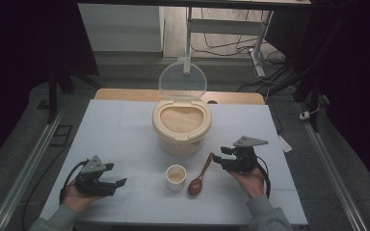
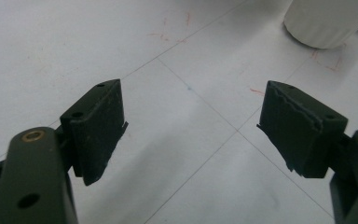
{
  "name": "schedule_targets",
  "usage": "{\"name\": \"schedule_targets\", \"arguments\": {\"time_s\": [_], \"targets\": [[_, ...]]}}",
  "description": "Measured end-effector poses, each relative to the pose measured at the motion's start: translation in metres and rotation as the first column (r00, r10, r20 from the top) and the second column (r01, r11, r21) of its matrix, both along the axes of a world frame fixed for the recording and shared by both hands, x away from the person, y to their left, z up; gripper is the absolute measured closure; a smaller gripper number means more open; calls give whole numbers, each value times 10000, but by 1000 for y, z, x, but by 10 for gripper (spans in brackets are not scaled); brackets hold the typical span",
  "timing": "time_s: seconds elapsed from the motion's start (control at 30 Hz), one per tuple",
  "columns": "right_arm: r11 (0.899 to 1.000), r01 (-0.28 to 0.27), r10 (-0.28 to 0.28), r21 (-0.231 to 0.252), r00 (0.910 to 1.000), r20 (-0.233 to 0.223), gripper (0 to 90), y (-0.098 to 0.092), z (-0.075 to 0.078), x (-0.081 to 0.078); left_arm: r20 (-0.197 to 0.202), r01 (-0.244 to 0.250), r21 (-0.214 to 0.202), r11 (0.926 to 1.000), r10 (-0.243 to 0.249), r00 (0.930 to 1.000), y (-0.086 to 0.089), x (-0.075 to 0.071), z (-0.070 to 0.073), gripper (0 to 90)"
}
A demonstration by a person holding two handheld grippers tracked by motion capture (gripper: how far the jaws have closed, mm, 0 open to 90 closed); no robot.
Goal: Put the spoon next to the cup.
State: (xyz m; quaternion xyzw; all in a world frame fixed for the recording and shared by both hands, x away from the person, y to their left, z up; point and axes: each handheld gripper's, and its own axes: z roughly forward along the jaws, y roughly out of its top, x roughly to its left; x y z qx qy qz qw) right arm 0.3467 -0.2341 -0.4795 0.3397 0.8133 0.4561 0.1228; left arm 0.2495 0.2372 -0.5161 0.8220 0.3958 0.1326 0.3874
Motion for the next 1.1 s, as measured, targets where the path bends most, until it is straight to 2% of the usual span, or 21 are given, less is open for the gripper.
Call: {"name": "schedule_targets", "arguments": {"time_s": [0.13, 0.27, 0.37, 0.47, 0.7, 0.93, 1.1], "targets": [[9994, -282, 290, -201, 9987, 418, 438, -10, 1, -17, -6, -17, -31, 10000, 17, 10000, 0, 0, 0, 216], [9984, -396, 418, -400, 9976, 558, 430, -23, -1, -31, -1, -47, -65, 10000, 47, 10000, 0, -1, 0, 214], [9979, -332, 373, -565, 9966, 740, 428, -34, -3, -41, 2, -73, -102, 9999, 73, 10000, 0, -1, 0, 212], [9987, -220, 257, -464, 9965, 798, 426, -46, -4, -48, -6, -88, -94, 9999, 88, 10000, 0, -1, 0, 210], [9988, -128, 165, -477, 9967, 798, 424, -60, -9, -53, 36, -110, -97, 9999, 110, 9999, 0, -2, 1, 205], [9988, -53, 95, -494, 9963, 851, 424, -62, -11, -52, 48, -110, -84, 9999, 110, 9999, 0, -2, 1, 203], [9977, 7, 53, -676, 9961, 886, 424, -60, -10, -52, 43, -81, -69, 9999, 82, 10000, 0, -2, 1, 202]]}}
